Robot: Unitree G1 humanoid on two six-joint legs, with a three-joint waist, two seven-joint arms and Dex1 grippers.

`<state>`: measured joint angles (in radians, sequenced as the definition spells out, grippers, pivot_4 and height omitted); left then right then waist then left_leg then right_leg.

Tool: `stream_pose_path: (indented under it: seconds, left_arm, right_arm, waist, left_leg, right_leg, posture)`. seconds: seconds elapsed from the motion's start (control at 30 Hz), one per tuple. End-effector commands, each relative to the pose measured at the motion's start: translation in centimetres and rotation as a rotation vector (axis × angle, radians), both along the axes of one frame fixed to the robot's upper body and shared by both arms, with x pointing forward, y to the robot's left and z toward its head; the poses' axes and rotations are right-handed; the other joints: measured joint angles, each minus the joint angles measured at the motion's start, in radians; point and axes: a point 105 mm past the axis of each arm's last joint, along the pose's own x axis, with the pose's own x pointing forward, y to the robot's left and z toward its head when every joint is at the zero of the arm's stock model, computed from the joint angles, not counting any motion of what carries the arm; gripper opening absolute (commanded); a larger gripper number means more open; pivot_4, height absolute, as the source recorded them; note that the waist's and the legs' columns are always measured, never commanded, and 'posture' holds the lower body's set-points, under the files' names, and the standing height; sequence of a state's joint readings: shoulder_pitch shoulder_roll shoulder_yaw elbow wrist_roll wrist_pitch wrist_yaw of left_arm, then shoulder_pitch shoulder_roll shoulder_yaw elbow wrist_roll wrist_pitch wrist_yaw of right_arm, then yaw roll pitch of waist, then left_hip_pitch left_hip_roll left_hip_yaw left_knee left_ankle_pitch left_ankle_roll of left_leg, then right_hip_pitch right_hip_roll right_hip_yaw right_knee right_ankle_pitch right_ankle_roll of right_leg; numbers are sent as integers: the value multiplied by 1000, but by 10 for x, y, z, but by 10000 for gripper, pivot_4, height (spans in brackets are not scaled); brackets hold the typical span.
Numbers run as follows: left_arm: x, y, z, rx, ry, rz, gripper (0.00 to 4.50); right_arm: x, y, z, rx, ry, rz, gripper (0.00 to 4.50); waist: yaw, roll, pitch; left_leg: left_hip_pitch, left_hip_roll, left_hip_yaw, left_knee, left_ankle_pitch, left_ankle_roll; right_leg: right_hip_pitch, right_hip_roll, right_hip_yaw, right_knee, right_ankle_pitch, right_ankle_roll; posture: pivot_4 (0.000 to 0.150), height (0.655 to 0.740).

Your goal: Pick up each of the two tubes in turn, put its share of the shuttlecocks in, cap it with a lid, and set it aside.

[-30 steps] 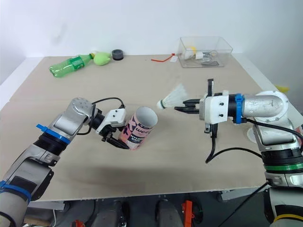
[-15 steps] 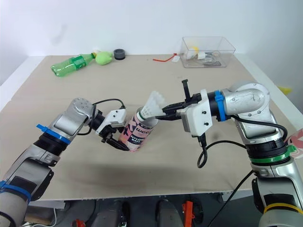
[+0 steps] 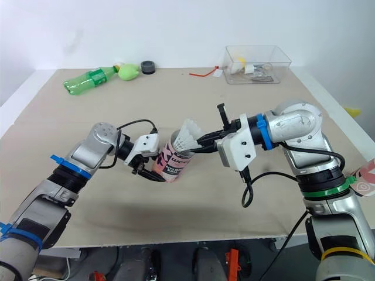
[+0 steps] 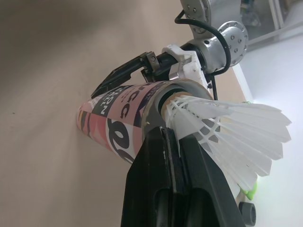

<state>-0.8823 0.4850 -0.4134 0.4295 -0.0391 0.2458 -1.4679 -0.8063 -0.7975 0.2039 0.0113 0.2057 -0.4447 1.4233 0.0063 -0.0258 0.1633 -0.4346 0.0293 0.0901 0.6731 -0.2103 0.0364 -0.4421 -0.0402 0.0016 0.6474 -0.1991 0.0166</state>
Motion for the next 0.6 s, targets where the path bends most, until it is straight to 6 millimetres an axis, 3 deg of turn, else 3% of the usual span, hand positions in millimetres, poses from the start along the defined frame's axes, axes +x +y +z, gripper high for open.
stream_pose_path:
  seconds: [0.03, 0.13, 0.2, 0.3, 0.43, 0.5, 0.6]
  left_arm:
    - [5, 1, 8, -2, -28, 10, 26877]
    - [4, 2, 6, 9, -17, 11, 26877]
    - [4, 3, 5, 12, -14, 12, 26877]
    - [4, 4, 5, 16, -11, 12, 26877]
    - [6, 5, 5, 15, -9, 20, 26877]
    - [7, 6, 5, 16, -8, 22, 26877]
    - [6, 6, 4, 18, -5, 17, 26877]
  right_arm:
    - [-3, 4, 11, 8, 4, 18, 6687]
    - [-4, 5, 15, 15, 11, 21, 18657]
    - [-3, 3, 23, 38, 0, 11, 29189]
    - [0, -7, 43, 175, 75, -59, 43396]
    - [14, -37, 70, 455, 268, -255, 44344]
    - [24, -64, 65, 554, 380, -412, 44344]
    - [37, -101, 52, 657, 398, -613, 44344]
  waist:
    - [0, 0, 0]
    - [0, 0, 0]
    - [0, 0, 0]
    - [0, 0, 0]
    - [1, 0, 0]
    - [1, -1, -1]
    - [1, -2, -1]
  left_leg:
    - [0, 0, 0, 0, 0, 0]
    - [1, 0, 0, 0, 0, 0]
    - [1, 0, 0, 0, 0, 0]
    - [1, 0, 0, 0, 0, 0]
    - [1, 0, 0, 0, 0, 0]
    - [0, 0, 0, 0, 0, 0]
    - [0, 0, 0, 0, 0, 0]
  right_leg:
    - [0, 0, 0, 0, 0, 0]
    - [0, 0, 0, 0, 0, 0]
    - [0, 0, 0, 0, 0, 0]
    - [0, 0, 0, 0, 0, -1]
    - [0, -1, 0, 1, 2, -3]
    - [0, -2, -1, 1, 2, -3]
    - [1, -2, -2, 0, 1, -4]
  posture:
    - [1500, 7400]
    - [1500, 7400]
    - [1500, 7400]
    - [1500, 7400]
    - [1500, 7400]
    - [1500, 7400]
    - [1500, 7400]
